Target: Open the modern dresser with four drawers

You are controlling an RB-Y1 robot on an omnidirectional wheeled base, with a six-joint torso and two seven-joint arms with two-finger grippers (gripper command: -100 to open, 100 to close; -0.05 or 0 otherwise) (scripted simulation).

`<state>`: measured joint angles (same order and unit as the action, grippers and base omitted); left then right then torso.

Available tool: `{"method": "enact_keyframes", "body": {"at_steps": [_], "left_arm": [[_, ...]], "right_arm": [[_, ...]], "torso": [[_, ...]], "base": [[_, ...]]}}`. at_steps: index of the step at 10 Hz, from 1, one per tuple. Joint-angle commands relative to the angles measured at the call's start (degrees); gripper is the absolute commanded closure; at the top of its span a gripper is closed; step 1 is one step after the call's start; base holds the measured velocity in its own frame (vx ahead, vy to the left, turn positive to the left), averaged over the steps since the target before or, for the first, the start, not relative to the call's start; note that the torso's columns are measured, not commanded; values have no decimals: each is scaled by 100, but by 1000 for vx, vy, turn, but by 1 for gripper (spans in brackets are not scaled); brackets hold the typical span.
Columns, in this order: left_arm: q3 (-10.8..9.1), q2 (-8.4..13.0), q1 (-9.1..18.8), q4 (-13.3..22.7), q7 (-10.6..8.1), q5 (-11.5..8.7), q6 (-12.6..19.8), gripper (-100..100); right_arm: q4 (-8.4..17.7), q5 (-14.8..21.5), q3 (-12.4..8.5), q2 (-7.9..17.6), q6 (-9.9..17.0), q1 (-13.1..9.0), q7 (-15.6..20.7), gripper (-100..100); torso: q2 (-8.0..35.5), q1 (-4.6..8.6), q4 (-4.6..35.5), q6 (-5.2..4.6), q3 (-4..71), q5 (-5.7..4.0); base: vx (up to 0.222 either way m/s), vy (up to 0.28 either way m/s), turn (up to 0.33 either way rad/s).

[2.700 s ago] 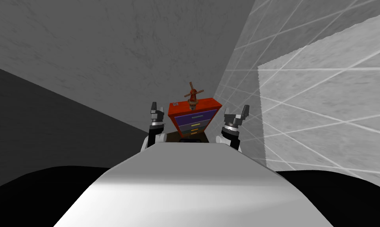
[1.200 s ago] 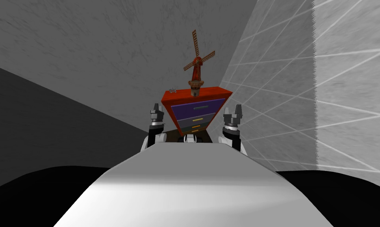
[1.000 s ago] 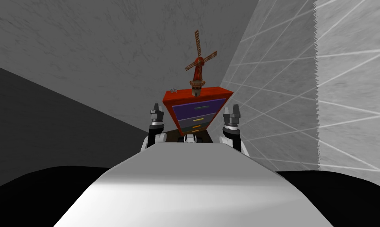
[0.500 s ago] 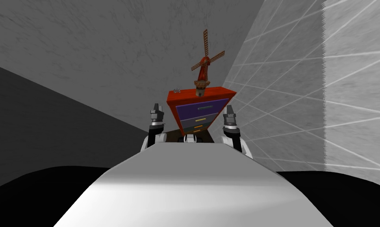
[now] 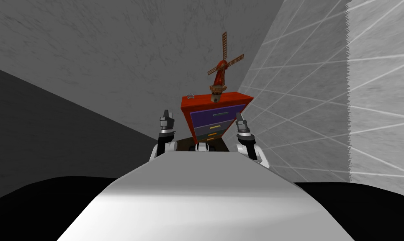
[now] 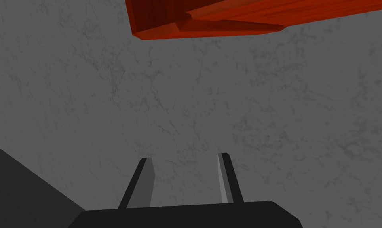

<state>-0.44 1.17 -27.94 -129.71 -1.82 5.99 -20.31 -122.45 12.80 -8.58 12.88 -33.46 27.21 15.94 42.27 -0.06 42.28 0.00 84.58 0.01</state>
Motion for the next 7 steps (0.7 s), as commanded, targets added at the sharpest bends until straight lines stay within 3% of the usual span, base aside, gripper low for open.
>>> {"method": "enact_keyframes", "body": {"at_steps": [1,7], "left_arm": [[0,0,0,0,0,0,0,0],[0,0,0,0,0,0,0,0]], "right_arm": [[76,316,-78,57,11,-55,412,-100],[260,932,-232,160,37,-187,1168,-100]], "torso": [[0,7,0,0,0,-1],[-4,7,-1,0,2,-2]], "base": [[5,62,-10],[-2,69,-11]]}}
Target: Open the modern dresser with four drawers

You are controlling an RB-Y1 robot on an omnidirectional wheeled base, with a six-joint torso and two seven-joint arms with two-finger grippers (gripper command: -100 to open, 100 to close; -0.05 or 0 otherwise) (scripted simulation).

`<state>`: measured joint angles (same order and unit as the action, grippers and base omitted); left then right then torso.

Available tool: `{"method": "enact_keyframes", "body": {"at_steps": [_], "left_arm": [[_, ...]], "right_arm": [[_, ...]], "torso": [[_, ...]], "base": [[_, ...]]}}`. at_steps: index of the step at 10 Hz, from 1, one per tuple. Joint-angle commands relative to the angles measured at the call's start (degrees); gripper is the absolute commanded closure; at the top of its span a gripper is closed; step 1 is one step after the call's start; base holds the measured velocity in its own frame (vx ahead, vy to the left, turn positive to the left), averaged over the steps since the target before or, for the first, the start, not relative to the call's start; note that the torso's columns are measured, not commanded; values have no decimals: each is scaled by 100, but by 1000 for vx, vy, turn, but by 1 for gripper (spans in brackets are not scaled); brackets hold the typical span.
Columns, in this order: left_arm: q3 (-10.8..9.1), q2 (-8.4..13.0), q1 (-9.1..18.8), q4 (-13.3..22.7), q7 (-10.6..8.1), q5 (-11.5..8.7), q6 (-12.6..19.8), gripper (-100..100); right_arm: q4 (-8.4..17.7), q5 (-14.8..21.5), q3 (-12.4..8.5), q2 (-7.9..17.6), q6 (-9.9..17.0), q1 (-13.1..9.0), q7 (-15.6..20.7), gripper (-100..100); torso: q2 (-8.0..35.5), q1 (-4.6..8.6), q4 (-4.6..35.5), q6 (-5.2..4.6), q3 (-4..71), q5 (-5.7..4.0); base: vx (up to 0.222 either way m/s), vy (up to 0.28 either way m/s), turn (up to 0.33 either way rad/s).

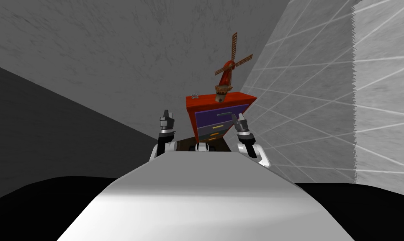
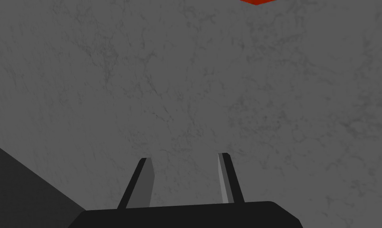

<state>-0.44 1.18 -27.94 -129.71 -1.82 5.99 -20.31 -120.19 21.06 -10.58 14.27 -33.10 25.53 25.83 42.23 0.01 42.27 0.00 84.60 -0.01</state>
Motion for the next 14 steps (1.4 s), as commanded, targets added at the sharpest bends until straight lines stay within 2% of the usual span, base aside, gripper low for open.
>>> {"method": "enact_keyframes", "body": {"at_steps": [1,4,6,7,8,9,10,11,12,13,14], "left_arm": [[0,0,0,0,0,0,0,0],[0,0,0,0,0,0,0,0],[0,0,0,0,0,0,0,0],[0,0,0,0,0,0,0,0],[0,0,0,0,0,0,0,0],[0,0,0,0,0,0,0,0],[0,0,0,0,0,0,0,0],[0,0,0,0,0,0,0,0],[0,0,0,0,0,0,0,0],[0,0,0,0,0,0,0,0],[0,0,0,0,0,0,0,0]], "right_arm": [[106,317,-84,60,12,-66,403,-100],[183,531,-136,105,25,-115,684,-100],[354,928,-242,213,54,-217,1069,-100],[354,962,-242,213,54,-217,1195,-100],[446,1177,-294,277,70,-269,1396,-100],[446,1177,-294,277,70,-269,1451,-100],[541,1392,-346,345,88,-323,1668,-100],[541,1392,-346,345,88,-323,1705,-100],[639,1605,-398,416,106,-376,1932,-100],[639,1605,-398,416,106,-376,1958,-100],[737,1816,-449,488,124,-429,2181,-100]], "torso": [[1,6,0,0,0,-1],[12,-3,3,0,-7,1],[5,-3,1,0,-3,1],[-1,-13,0,0,0,3],[2,-4,0,0,-1,2],[10,1,3,0,-6,0],[11,10,3,0,-7,-2],[8,7,2,-1,-5,-2],[4,3,1,0,-3,-1],[1,-5,0,0,0,2],[3,-3,0,0,-1,1]], "base": [[6,59,-9],[-7,57,-11],[6,81,-15],[9,83,-10],[-11,80,-9],[-11,55,-9],[-8,49,-16],[-2,47,-8],[8,61,-11],[6,55,-7],[-7,67,-12]]}}
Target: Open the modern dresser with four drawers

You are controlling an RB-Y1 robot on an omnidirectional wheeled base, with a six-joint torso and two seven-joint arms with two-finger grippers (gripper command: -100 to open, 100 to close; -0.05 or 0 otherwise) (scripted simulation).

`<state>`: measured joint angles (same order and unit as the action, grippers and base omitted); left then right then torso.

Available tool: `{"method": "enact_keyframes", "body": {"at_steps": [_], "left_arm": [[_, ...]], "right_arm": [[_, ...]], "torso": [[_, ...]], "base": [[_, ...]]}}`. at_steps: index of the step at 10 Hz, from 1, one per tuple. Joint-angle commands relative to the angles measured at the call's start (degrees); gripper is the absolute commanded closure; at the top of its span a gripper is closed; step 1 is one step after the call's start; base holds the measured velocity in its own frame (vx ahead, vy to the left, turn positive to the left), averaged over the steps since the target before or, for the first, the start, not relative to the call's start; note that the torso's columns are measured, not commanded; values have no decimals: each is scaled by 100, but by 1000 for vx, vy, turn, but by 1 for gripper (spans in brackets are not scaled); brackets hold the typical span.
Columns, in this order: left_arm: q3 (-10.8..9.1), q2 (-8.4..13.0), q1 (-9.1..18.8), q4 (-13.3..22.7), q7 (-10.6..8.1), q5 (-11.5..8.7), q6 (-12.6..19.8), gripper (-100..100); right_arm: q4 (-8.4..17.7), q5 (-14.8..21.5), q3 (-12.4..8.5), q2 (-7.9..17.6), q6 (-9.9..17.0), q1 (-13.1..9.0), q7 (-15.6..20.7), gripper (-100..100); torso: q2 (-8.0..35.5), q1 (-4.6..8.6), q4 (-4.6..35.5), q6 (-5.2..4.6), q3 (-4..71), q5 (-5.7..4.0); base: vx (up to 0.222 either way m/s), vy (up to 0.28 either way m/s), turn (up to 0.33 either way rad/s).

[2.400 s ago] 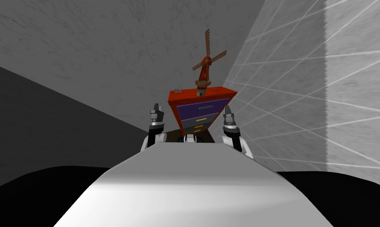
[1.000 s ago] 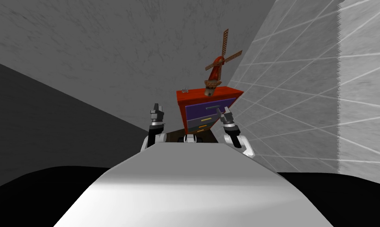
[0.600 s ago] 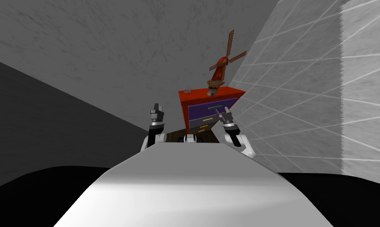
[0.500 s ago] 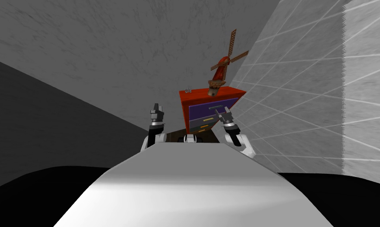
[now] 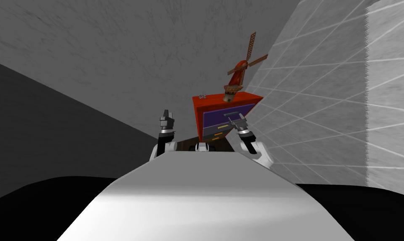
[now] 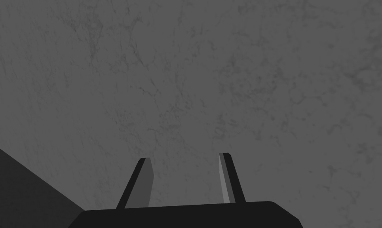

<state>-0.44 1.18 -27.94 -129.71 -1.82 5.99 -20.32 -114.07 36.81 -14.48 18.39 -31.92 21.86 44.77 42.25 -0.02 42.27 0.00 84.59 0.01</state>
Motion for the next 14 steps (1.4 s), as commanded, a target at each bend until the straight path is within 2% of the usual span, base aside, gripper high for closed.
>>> {"method": "enact_keyframes", "body": {"at_steps": [1,2,3,5,6,8,9,14], "left_arm": [[0,0,0,0,0,0,0,0],[0,0,0,0,0,0,0,0],[0,0,0,0,0,0,0,0],[0,0,0,0,0,0,0,0],[0,0,0,0,0,0,0,0],[0,0,0,0,0,0,0,0],[0,0,0,0,0,0,0,0],[0,0,0,0,0,0,0,0]], "right_arm": [[125,241,-59,77,6,-63,314,-100],[222,448,-109,151,24,-115,550,-100],[222,448,-109,151,24,-115,559,-100],[410,841,-205,304,60,-216,942,-100],[410,844,-205,304,60,-216,1029,-100],[580,1207,-293,461,91,-308,1396,-100],[580,1207,-293,461,91,-308,1459,-100],[886,1906,-463,857,147,-480,2289,-100]], "torso": [[5,-2,2,0,-3,0],[7,3,2,0,-5,-1],[5,2,2,0,-4,-1],[0,2,0,0,0,-1],[-1,-8,0,0,0,2],[5,4,2,0,-4,-2],[5,0,2,0,-3,-1],[7,-4,2,0,-4,1]], "base": [[-8,58,-9],[-6,61,-12],[-4,50,-7],[5,77,-15],[-5,72,-8],[-4,76,-12],[-8,63,-10],[-5,69,-12]]}}
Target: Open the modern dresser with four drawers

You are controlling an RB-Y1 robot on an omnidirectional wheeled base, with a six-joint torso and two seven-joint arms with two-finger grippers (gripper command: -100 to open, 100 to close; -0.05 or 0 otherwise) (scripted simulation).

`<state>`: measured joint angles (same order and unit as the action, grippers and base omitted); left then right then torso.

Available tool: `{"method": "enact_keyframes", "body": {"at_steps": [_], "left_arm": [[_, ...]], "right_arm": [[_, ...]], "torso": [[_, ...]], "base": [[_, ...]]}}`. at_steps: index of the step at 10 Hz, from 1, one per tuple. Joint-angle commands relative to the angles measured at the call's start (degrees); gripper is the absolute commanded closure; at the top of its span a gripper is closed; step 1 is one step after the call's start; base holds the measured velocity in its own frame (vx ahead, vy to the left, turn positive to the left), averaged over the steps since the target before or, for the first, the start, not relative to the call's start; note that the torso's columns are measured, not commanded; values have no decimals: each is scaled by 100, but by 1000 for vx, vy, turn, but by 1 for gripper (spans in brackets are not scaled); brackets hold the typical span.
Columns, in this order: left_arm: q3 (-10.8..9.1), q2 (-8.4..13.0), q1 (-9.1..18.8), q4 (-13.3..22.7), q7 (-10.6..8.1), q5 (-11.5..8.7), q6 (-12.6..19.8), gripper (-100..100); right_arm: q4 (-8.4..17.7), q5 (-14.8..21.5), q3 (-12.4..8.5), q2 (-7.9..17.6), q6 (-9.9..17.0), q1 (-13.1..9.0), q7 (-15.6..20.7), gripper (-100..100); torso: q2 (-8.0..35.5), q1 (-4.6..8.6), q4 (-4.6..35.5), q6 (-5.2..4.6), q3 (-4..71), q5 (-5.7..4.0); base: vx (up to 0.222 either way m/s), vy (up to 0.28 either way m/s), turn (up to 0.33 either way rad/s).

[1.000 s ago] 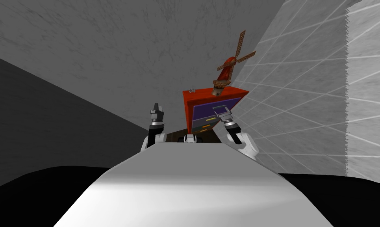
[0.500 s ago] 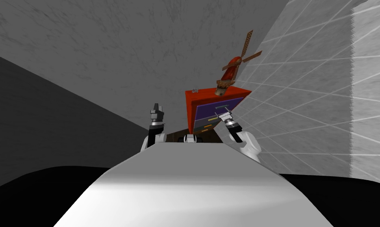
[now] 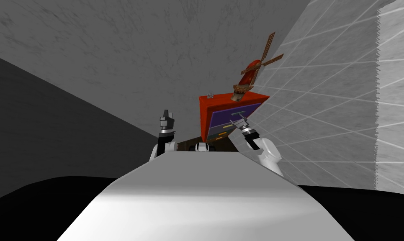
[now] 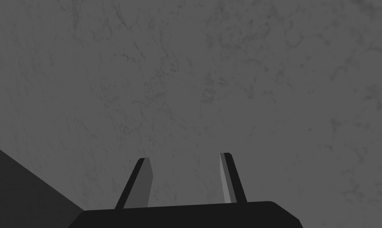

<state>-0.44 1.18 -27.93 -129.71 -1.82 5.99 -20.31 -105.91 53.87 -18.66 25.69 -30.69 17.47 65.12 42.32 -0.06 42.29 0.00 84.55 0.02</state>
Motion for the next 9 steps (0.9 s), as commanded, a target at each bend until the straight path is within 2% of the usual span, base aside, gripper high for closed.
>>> {"method": "enact_keyframes", "body": {"at_steps": [1,3,4,5,6,7,9], "left_arm": [[0,0,0,0,0,0,0,0],[0,0,0,0,0,0,0,0],[0,0,0,0,0,0,0,0],[-1,1,0,0,0,0,0,0],[0,0,-1,0,0,0,0,0],[-1,1,-1,0,0,0,0,0],[-1,1,1,0,0,0,0,0]], "right_arm": [[107,298,-68,195,31,-64,369,-100],[175,494,-117,341,41,-108,602,-100],[153,429,-94,294,43,-99,505,-100],[157,426,-147,464,97,-125,386,-100],[124,440,-114,373,78,-89,467,-100],[119,440,-116,382,88,-88,447,100],[55,410,-135,415,37,-53,415,100]], "torso": [[-1,5,0,-1,0,-1],[-5,14,-1,0,3,-4],[-7,9,-2,0,4,-3],[-6,14,-2,0,4,-4],[-25,3,-6,1,14,-1],[-12,9,-5,-1,9,-2],[31,24,4,3,-18,-10]], "base": [[-14,63,-12],[-7,52,-7],[-2,27,-4],[70,51,35],[46,32,7],[7,5,-2],[-153,-41,-63]]}}
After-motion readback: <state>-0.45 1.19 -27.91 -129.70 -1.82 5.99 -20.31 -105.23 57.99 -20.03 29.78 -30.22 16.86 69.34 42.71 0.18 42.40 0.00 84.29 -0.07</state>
